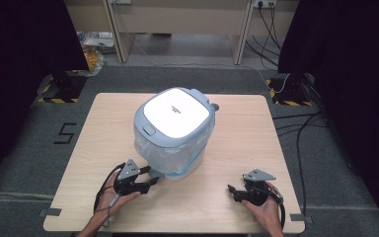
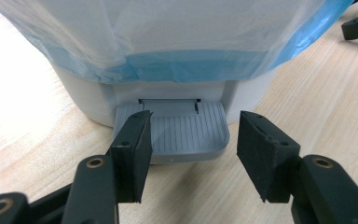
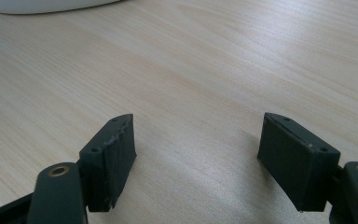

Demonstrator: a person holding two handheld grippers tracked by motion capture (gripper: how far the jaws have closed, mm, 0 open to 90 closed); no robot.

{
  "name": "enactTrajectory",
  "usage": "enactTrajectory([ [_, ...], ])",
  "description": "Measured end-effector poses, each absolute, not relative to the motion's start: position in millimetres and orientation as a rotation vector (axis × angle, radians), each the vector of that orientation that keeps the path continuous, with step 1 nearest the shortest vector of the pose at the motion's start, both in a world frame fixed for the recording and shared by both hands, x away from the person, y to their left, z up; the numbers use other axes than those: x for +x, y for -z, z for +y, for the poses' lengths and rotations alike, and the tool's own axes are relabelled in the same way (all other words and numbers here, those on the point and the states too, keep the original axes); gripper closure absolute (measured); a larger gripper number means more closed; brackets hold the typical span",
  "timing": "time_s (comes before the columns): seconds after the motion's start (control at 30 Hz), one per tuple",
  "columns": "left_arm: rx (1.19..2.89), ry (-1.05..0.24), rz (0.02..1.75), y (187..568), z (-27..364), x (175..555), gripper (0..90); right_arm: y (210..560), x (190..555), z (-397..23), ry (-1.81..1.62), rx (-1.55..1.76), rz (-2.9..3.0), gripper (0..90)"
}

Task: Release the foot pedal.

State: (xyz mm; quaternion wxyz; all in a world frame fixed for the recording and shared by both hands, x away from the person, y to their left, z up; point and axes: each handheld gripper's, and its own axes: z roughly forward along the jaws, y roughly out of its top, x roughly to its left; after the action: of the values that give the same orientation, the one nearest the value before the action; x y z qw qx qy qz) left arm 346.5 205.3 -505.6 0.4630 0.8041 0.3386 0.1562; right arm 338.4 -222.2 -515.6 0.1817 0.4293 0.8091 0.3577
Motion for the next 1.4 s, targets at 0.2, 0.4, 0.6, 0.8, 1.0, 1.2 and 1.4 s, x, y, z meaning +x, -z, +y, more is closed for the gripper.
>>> enactTrajectory([
  [0.2,1.982,-0.382,0.836,508,211,340,41.0,516,339,-222,-1.012,1.211,2.285,26.9],
  [0.4,1.964,-0.386,0.869,511,226,329,40.2,516,339,-222,-1.012,1.209,2.286,26.5],
  [0.6,1.955,-0.392,0.895,511,236,324,39.5,516,339,-222,-1.012,1.208,2.286,26.4],
  [0.8,1.967,-0.422,0.91,511,244,317,38.7,516,339,-222,-1.015,1.21,2.286,26.3],
  [1.0,1.976,-0.41,0.946,517,253,311,37.8,516,339,-222,-1.009,1.199,2.289,26.0],
  [1.2,1.992,-0.388,0.991,522,261,307,33.9,516,339,-222,-1.008,1.194,2.292,25.8],
  [1.4,2.008,-0.362,1.008,523,263,307,26.6,516,338,-222,-1.008,1.195,2.291,25.2],
])
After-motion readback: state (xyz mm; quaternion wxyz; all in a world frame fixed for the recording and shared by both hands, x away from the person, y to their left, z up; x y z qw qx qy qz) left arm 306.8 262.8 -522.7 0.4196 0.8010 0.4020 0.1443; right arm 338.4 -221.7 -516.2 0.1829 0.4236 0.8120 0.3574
